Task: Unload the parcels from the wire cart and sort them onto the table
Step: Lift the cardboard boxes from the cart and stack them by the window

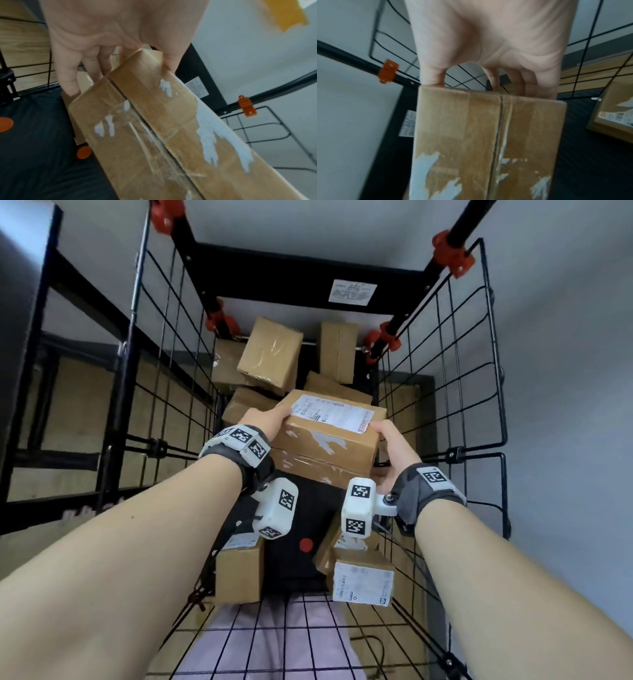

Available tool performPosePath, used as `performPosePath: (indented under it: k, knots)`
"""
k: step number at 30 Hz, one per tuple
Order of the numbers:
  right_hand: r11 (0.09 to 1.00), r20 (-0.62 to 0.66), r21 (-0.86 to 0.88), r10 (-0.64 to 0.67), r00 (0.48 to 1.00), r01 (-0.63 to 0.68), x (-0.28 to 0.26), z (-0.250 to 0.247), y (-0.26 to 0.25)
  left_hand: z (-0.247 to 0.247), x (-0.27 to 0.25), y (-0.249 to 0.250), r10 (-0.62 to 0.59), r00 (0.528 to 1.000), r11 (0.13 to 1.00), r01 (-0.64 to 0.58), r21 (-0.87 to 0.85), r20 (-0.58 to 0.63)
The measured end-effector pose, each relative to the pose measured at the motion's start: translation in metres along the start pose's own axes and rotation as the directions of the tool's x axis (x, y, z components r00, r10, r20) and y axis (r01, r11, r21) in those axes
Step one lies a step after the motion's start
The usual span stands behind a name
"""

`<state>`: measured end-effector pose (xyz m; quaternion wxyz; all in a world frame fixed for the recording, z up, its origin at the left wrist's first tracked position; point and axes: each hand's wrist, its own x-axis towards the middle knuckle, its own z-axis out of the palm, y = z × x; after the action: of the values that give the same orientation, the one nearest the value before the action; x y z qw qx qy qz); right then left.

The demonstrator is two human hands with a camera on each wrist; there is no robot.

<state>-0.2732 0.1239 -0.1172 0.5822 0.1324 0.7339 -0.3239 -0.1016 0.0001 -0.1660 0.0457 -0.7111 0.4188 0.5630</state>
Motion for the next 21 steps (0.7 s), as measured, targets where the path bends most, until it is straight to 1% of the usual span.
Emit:
performPosePath:
  k: [2, 5, 7, 9, 11, 12, 13, 14, 15, 16, 18, 21]
  knots:
    - [0.996, -0.002, 0.075, -0.040, 0.999, 0.040, -0.018, 0.000, 0.003, -0.007, -0.017, 0.003, -0.002, 1.000, 0.997, 0.003, -0.077, 0.007]
    - [0.982, 0.012, 0.159, -0.108, 0.994, 0.105, -0.044, 0.000, 0.005, -0.011, -0.035, 0.005, -0.001, 0.999, 0.969, 0.009, -0.245, 0.034]
    - [0.975, 0.038, 0.170, -0.154, 0.987, 0.146, -0.063, 0.001, 0.004, -0.009, -0.025, 0.000, -0.005, 0.999, 0.951, 0.018, -0.309, 0.041]
    - [0.964, 0.055, 0.195, -0.197, 0.979, 0.183, -0.082, 0.004, 0.003, -0.011, -0.027, -0.003, -0.017, 0.993, 0.939, 0.054, -0.340, 0.113]
    - [0.955, 0.077, 0.204, -0.237, 0.968, 0.217, -0.101, 0.007, 0.004, -0.017, -0.054, 0.001, 0.083, 0.974, 0.907, 0.013, -0.421, 0.209]
    - [0.949, 0.092, 0.200, -0.266, 0.960, 0.244, -0.110, 0.009, 0.006, -0.022, -0.067, 0.001, 0.145, 0.965, 0.892, -0.032, -0.452, 0.219]
    - [0.942, 0.105, 0.197, -0.295, 0.950, 0.271, -0.117, 0.010, 0.008, -0.029, -0.078, 0.000, 0.175, 0.963, 0.871, -0.055, -0.488, 0.203]
    - [0.935, 0.117, 0.196, -0.322, 0.940, 0.296, -0.125, 0.011, 0.011, -0.039, -0.098, 0.001, 0.176, 0.970, 0.849, -0.062, -0.524, 0.170]
    - [0.928, 0.134, 0.192, -0.346, 0.929, 0.318, -0.133, 0.012, 0.014, -0.049, -0.117, 0.001, 0.167, 0.980, 0.830, -0.078, -0.552, 0.112]
    - [0.921, 0.144, 0.183, -0.372, 0.917, 0.345, -0.143, 0.014, 0.018, -0.060, -0.132, -0.001, 0.179, 0.982, 0.821, -0.119, -0.559, 0.053]
    - [0.901, 0.145, 0.149, -0.427, 0.893, 0.407, -0.164, 0.014, 0.026, -0.081, -0.173, -0.006, 0.253, 0.967, 0.804, -0.227, -0.550, -0.029]
    - [0.866, 0.166, 0.140, -0.498, 0.851, 0.480, -0.203, 0.009, 0.041, -0.101, -0.219, -0.014, 0.360, 0.932, 0.767, -0.317, -0.558, -0.034]
